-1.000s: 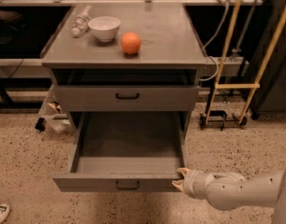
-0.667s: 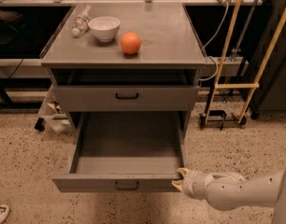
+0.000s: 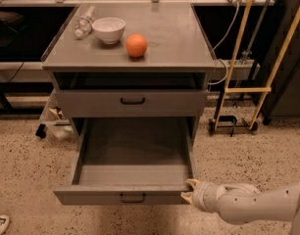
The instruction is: Open middle drawer
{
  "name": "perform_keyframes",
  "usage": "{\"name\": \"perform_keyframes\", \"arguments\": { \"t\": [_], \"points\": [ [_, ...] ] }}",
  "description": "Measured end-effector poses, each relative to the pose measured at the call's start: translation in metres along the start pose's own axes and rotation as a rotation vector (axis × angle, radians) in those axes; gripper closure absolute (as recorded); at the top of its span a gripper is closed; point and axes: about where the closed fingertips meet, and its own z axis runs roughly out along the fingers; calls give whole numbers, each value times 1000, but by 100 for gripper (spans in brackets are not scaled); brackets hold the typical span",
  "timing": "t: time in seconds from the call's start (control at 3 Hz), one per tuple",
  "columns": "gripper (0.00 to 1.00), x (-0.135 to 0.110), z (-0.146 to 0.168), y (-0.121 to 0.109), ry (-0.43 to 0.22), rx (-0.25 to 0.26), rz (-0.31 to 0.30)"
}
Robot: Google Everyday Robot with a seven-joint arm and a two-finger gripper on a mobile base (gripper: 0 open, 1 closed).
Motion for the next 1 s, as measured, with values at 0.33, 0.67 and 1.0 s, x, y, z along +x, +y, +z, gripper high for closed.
{"name": "perform_keyframes", "arguments": {
  "t": [0.33,0.67,1.0],
  "points": [
    [81,0,0,0,0,0,0],
    [58,0,0,0,0,0,0],
    [35,0,0,0,0,0,0]
  ]
}}
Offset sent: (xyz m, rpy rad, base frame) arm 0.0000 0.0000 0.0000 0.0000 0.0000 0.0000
